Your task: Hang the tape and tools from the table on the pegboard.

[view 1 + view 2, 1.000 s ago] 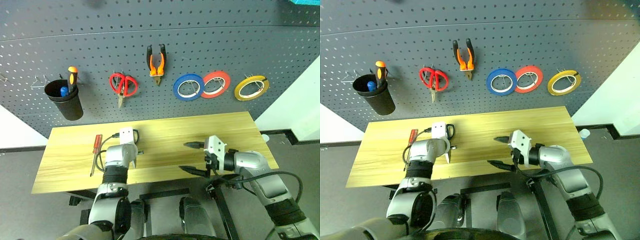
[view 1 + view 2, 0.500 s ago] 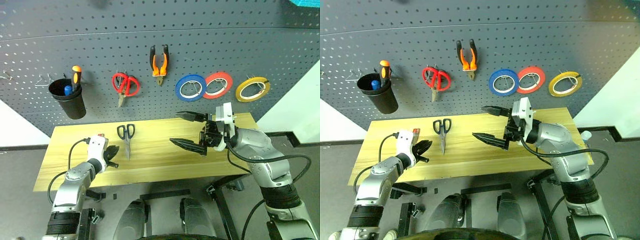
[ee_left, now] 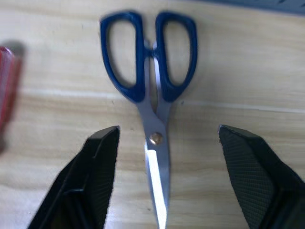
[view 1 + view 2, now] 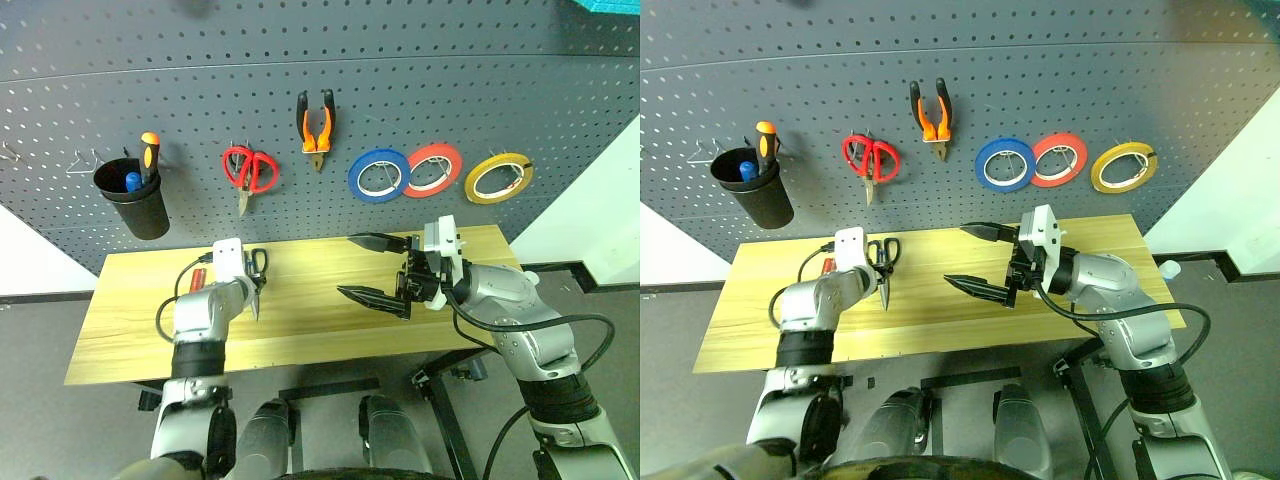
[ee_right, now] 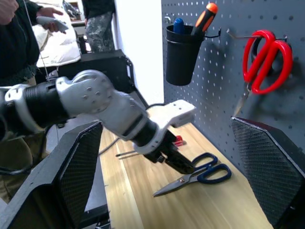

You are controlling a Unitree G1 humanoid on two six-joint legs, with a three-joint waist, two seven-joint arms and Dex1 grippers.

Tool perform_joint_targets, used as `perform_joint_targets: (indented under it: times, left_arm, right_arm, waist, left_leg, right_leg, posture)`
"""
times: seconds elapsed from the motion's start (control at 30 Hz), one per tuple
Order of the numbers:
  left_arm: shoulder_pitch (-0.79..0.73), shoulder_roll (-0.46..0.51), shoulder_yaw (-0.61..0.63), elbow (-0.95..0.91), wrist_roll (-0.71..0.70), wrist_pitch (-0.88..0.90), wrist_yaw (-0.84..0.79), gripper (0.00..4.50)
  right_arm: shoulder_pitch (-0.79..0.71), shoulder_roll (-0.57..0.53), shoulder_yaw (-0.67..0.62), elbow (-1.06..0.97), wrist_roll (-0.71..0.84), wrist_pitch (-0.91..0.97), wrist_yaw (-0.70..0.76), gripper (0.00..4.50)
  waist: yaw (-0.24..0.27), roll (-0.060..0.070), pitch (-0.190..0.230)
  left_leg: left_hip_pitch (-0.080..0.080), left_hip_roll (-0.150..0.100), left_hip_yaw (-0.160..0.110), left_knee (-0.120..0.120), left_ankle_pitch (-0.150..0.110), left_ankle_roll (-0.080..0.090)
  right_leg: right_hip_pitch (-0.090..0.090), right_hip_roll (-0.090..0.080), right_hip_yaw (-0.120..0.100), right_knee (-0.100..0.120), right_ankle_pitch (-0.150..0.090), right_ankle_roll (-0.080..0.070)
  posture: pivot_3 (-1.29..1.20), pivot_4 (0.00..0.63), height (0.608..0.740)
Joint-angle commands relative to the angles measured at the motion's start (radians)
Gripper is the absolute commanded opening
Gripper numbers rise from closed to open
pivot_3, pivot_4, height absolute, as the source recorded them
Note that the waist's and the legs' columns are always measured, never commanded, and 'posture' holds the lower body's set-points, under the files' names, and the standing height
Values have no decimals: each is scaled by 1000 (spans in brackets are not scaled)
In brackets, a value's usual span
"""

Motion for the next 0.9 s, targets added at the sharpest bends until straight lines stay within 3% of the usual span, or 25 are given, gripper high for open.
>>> perform_joint_targets:
  times: [0.03,0.37,0.73,0.83,0.9]
  left_arm:
    - [-80,10,40,118,19,5,54,3381]
    - [-254,77,74,532,19,-151,40,3381]
    - [-337,99,69,767,25,-298,18,3381]
    - [-351,104,78,806,15,-320,5,2850]
    - [-355,107,82,823,11,-345,0,2205]
  right_arm:
    - [6,-6,-15,-28,0,-8,-5,4500]
    - [47,-20,-32,-51,-9,-11,-31,4500]
    - [70,-27,-29,-69,-12,-9,-48,4500]
    - [71,-27,-27,-68,-13,-9,-50,4500]
    - [71,-27,-25,-67,-14,-9,-49,4500]
  waist:
    - [-1,0,0]
    - [-2,0,0]
    - [-3,0,0]
    - [-4,0,0]
    - [-4,0,0]
  left_leg:
    - [0,0,0,0,0,0]
    - [0,0,0,0,0,0]
    - [0,0,0,0,0,0]
    - [0,0,0,0,0,0]
    - [0,0,0,0,0,0]
  right_leg:
    - [0,0,0,0,0,0]
    - [0,0,0,0,1,-2]
    - [0,0,0,0,2,-1]
    - [0,0,0,0,2,-1]
    - [0,0,0,0,2,-1]
  posture:
    - [-67,111,740]
    - [-98,116,740]
    - [-103,121,740]
    - [-102,119,740]
    - [-103,119,740]
